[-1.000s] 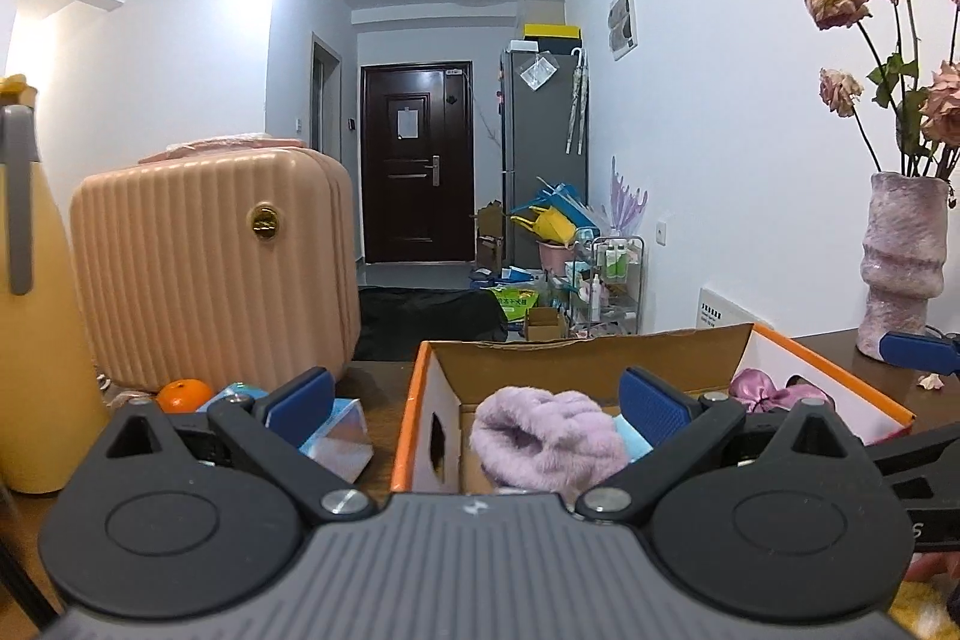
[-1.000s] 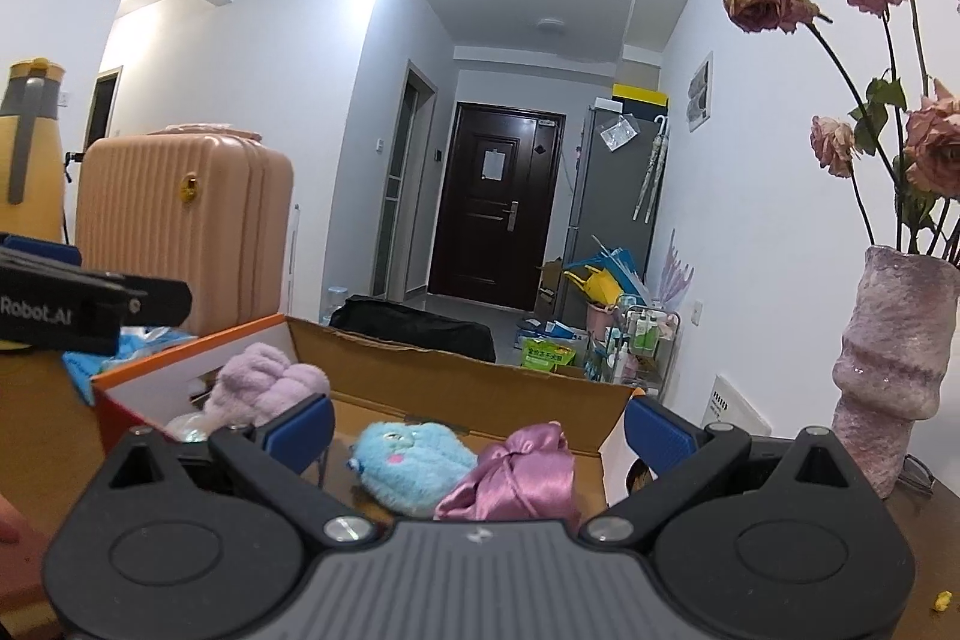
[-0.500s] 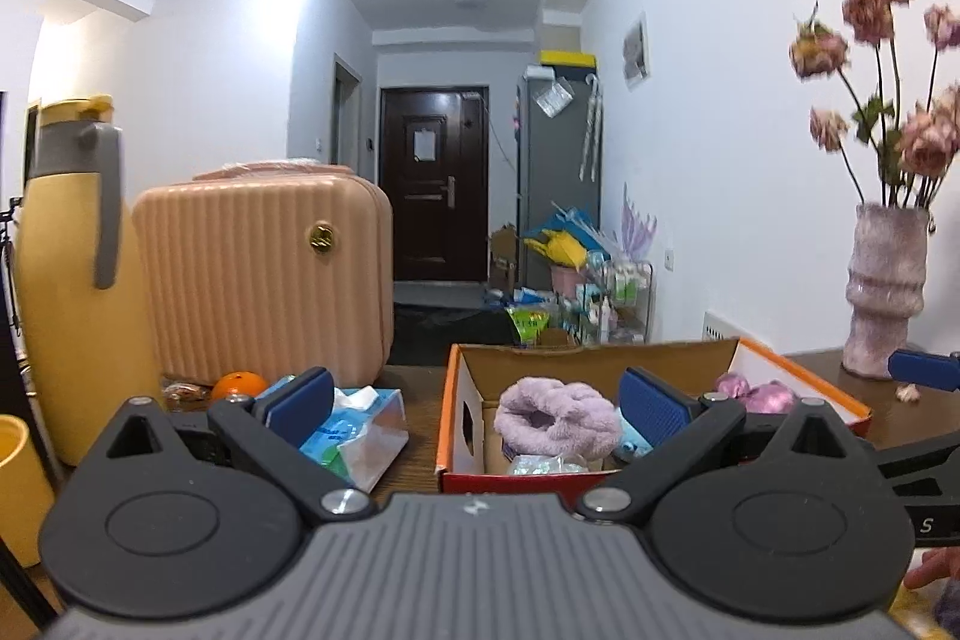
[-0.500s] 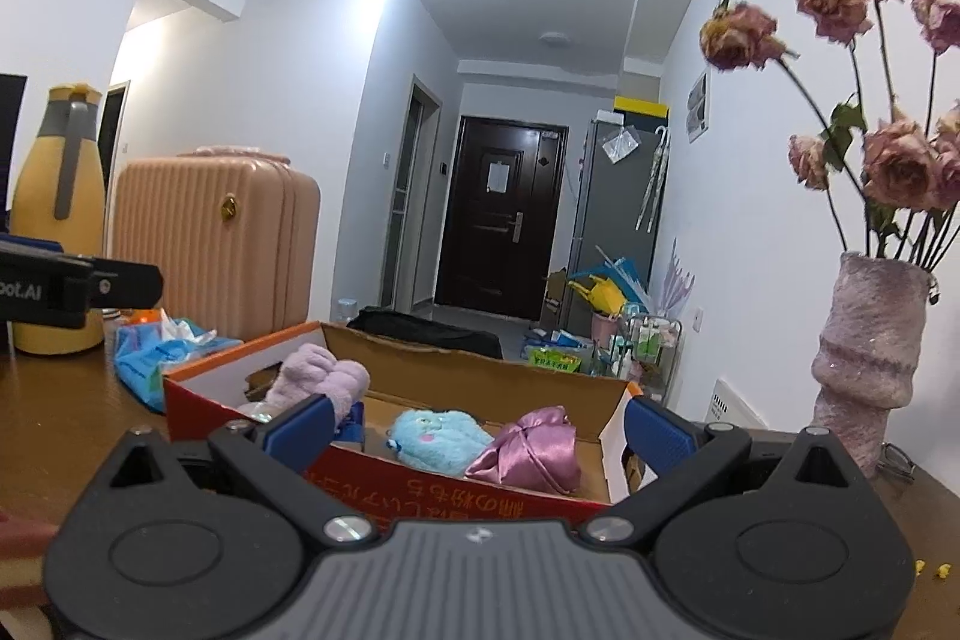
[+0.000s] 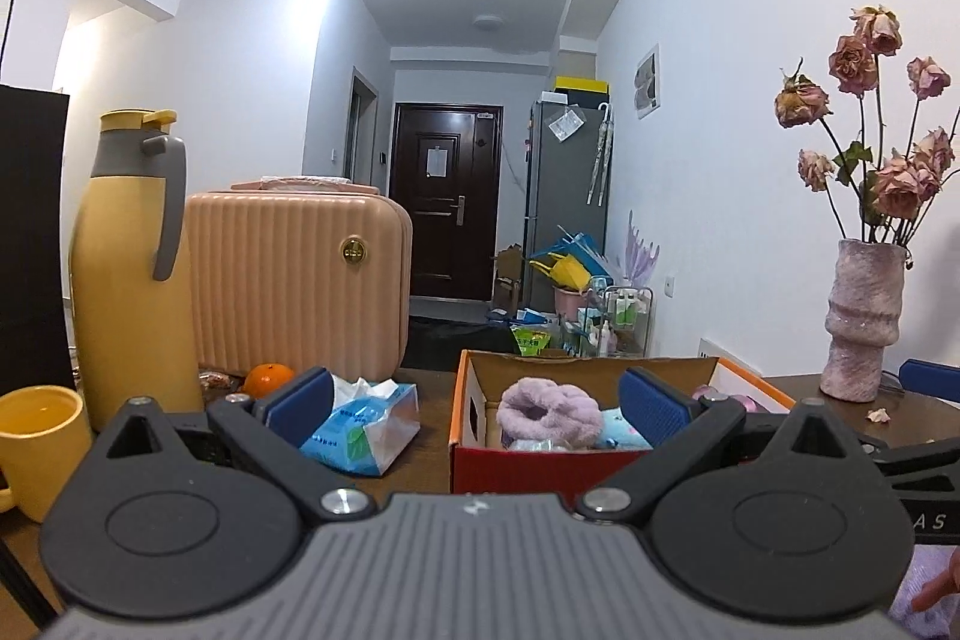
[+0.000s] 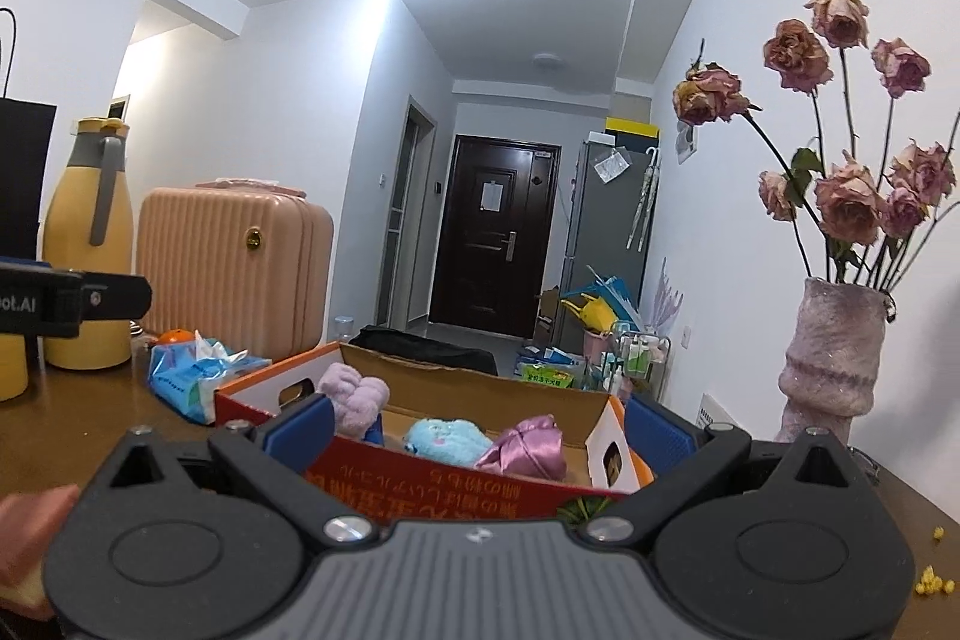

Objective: Organize soft objects
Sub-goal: 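Withdraw both open grippers from the box back toward the table items, then grasp the pink-and-yellow sponge with the left gripper while the right gripper grasps the plush dog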

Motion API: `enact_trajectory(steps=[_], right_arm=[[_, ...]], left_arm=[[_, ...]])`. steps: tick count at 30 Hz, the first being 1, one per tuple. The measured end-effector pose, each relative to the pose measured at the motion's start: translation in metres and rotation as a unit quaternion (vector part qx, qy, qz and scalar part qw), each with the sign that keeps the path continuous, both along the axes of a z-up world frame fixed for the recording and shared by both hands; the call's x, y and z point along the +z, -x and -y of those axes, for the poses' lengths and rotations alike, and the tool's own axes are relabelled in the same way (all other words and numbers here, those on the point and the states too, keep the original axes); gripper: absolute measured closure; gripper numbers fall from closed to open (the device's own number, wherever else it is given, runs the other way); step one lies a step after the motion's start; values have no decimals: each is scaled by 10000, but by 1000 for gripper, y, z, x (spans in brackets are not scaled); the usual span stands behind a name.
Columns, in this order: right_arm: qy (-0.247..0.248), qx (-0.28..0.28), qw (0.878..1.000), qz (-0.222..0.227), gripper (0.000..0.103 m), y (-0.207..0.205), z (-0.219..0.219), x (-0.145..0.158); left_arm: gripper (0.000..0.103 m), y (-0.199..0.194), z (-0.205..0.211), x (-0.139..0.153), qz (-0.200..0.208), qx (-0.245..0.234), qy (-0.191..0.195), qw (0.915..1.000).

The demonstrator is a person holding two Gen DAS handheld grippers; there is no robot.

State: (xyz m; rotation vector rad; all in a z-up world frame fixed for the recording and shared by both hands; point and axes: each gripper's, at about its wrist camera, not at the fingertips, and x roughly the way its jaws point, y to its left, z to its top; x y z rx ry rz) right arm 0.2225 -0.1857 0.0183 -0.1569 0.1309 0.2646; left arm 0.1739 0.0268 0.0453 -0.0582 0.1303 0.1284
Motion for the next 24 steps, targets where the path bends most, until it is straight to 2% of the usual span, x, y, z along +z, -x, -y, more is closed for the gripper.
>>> enact_trajectory(steps=[24], right_arm=[[-84,23,9990,-429,0,62,8,-18]], left_arm=[[0,47,14,-21,-531,-314,-31,9981]])
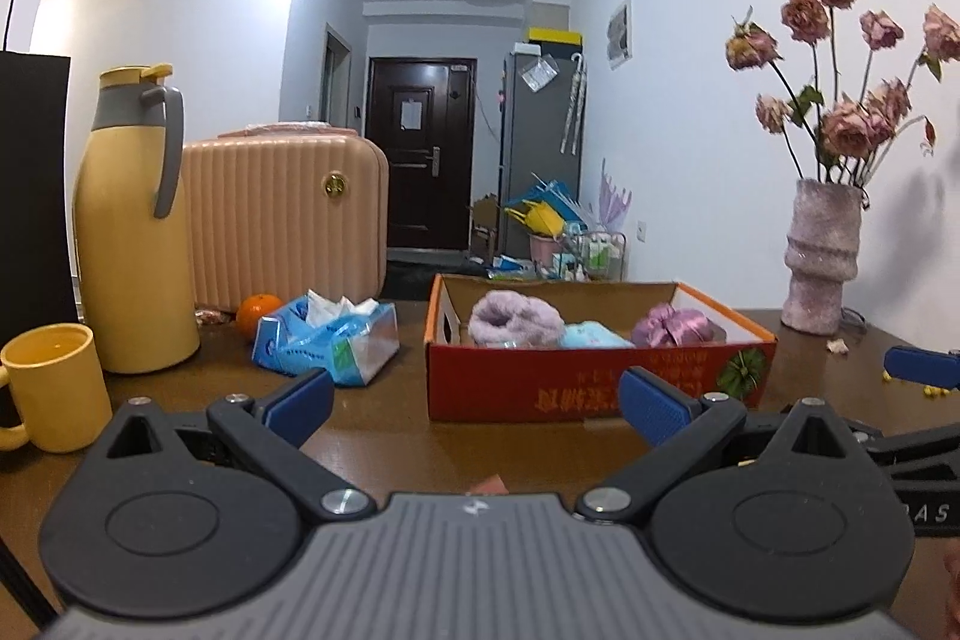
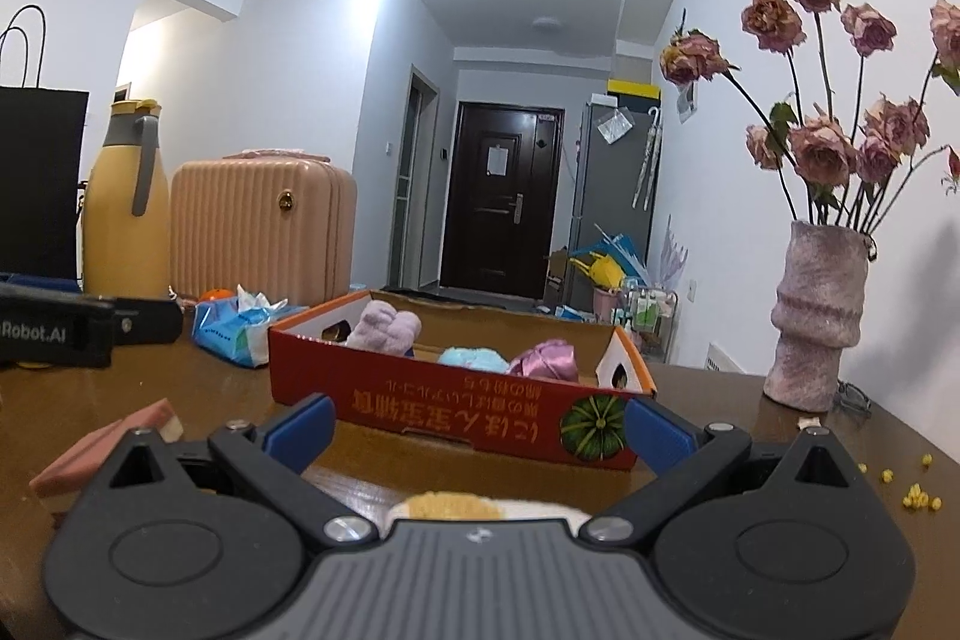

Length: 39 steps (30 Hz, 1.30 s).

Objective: Organize soft objects
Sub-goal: 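Grasp the pink-and-yellow sponge with the left gripper while the right gripper grasps the plush dog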

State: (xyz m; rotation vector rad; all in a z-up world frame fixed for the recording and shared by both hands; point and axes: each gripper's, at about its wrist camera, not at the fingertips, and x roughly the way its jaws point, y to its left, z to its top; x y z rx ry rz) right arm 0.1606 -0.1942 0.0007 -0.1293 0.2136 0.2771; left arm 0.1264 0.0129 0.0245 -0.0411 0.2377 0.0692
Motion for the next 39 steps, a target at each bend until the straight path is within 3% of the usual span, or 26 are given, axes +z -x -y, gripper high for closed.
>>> enact_trajectory(steps=[25,32,39], right_arm=[[-95,-172,9981,-588,0,31,12,-15],[-72,-167,9976,-664,0,30,11,-17],[-52,-159,9973,-717,0,29,10,-19]], left_arm=[[0,21,13,-19,-574,-201,-116,9981],[0,15,4,-22,-800,-295,83,9963],[0,0,-5,-32,-1142,-372,18,9928]])
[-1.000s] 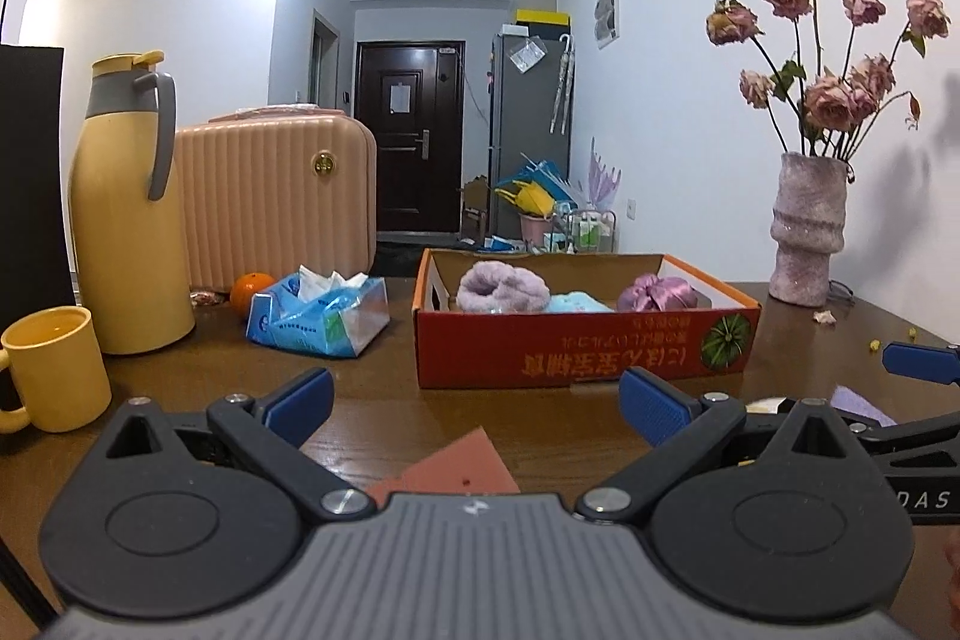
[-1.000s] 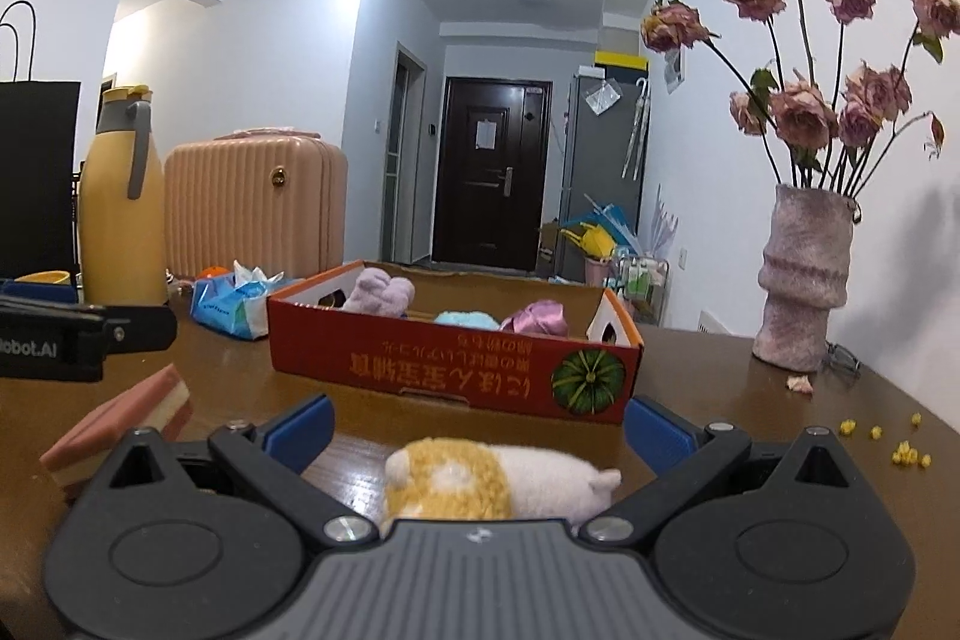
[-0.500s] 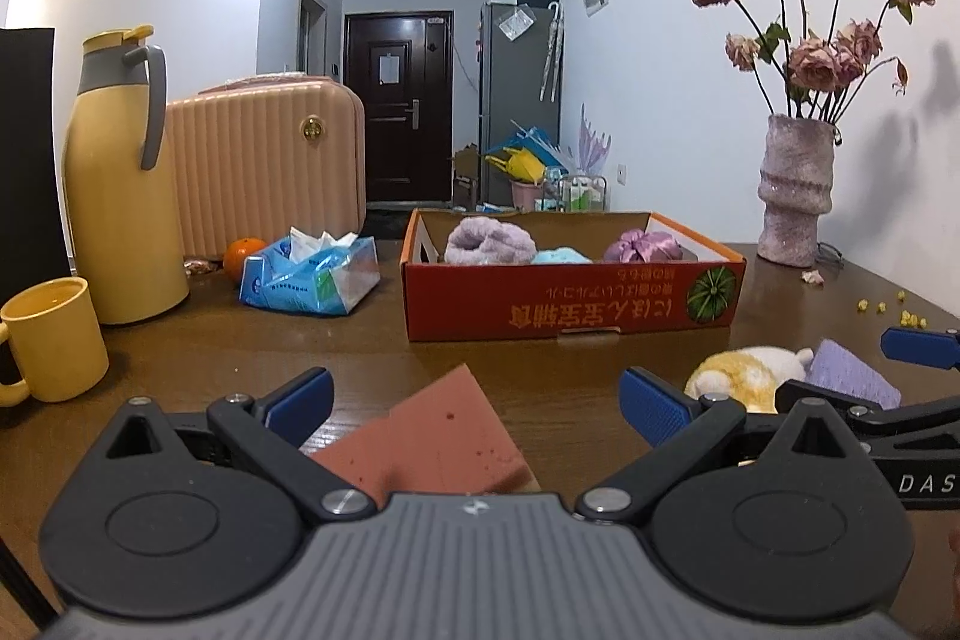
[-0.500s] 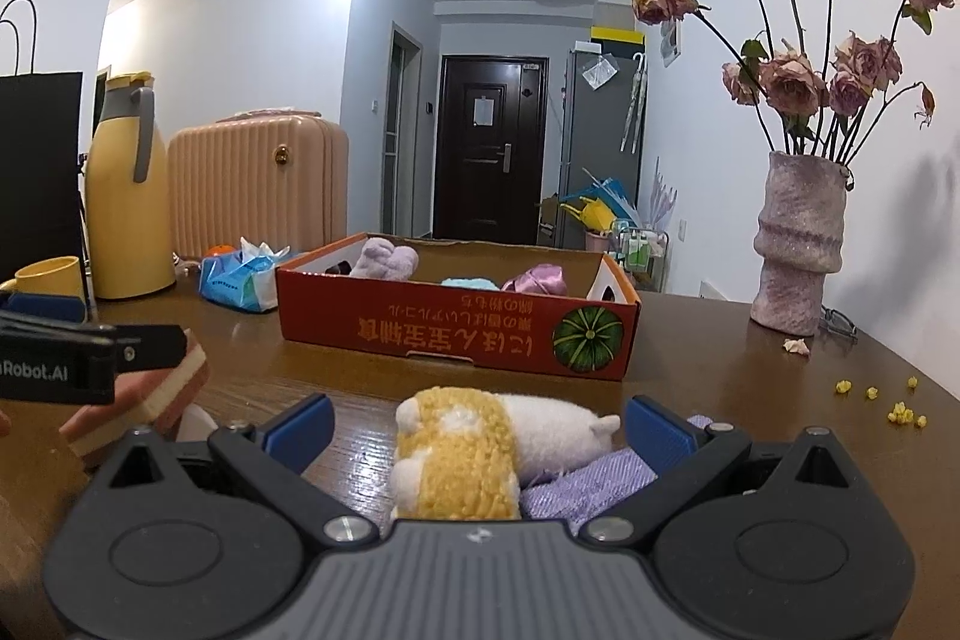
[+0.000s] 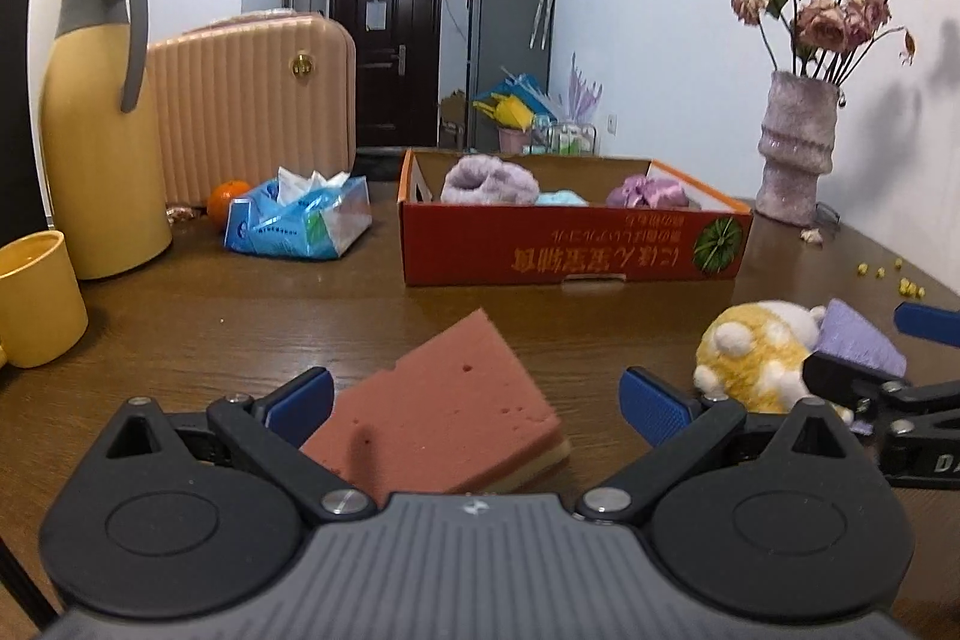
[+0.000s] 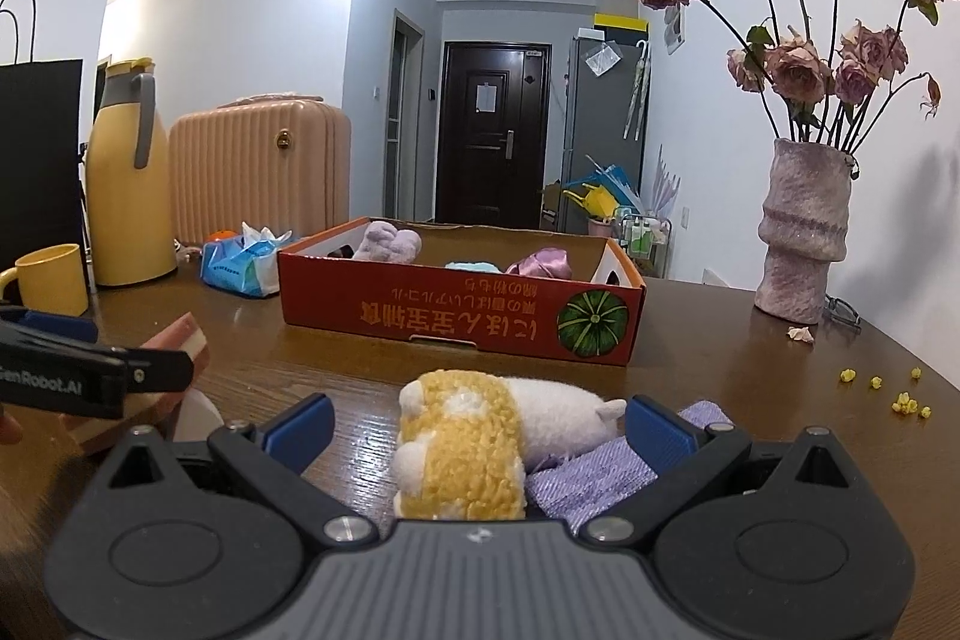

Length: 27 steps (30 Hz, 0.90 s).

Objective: Organize soft objects
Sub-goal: 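Grasp the pink-and-yellow sponge with the left gripper while the right gripper grasps the plush dog, then lift the sponge with the left gripper while the right gripper lifts the yellow-white plush dog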

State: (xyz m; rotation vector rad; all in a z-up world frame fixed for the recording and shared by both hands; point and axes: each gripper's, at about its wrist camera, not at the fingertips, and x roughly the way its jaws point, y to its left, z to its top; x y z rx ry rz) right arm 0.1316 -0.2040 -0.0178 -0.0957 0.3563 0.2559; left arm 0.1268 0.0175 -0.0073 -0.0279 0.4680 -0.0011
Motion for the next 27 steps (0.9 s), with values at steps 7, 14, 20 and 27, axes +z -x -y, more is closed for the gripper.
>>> enact_trajectory(steps=[7,14,20,27], right_arm=[[11,-4,10000,-89,0,-3,0,-1],[35,-22,9999,-151,0,-5,-1,-3],[42,-25,9998,-170,0,-6,-1,-3],[68,-31,9997,-230,0,-8,-2,-6]], left_arm=[[0,-23,-7,-15,-427,-130,-111,9989],[14,-29,-12,-16,-391,-191,-142,9990],[33,-23,-15,-9,-161,-228,-46,9996],[57,-9,-21,6,302,-163,99,9994]])
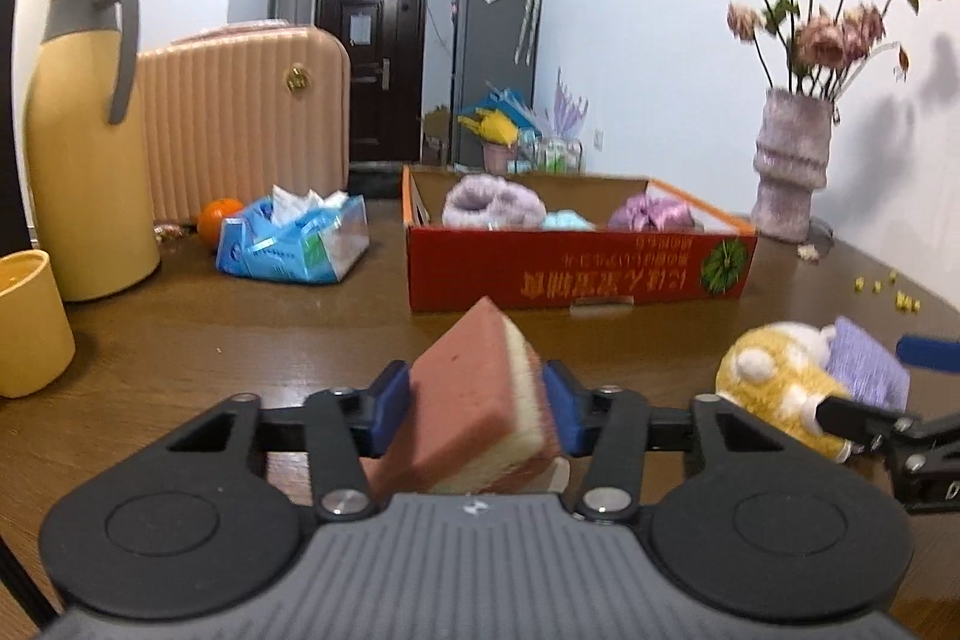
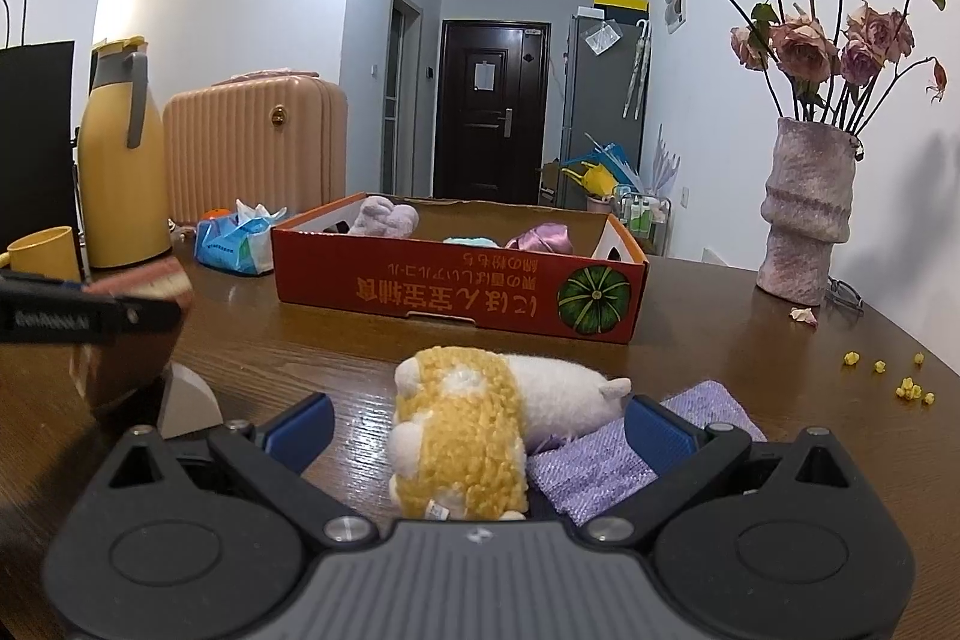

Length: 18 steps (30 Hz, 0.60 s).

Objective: Organize soft objects
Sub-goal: 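Lift the sponge with the left gripper while the right gripper lifts the yellow-white plush dog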

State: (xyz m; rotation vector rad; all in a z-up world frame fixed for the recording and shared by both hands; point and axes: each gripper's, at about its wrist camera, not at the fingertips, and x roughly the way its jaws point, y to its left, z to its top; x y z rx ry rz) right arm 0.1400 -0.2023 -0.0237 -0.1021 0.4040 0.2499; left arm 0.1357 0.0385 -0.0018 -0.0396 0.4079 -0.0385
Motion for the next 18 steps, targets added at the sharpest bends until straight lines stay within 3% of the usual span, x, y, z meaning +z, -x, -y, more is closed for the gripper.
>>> enact_trajectory(steps=[9,18], right_arm=[[78,-3,9999,-119,0,-5,-3,-2],[79,54,9992,-380,5,-20,-10,-7]], left_arm=[[61,24,-5,17,738,235,22,9970],[61,26,-6,18,801,271,44,9964]])
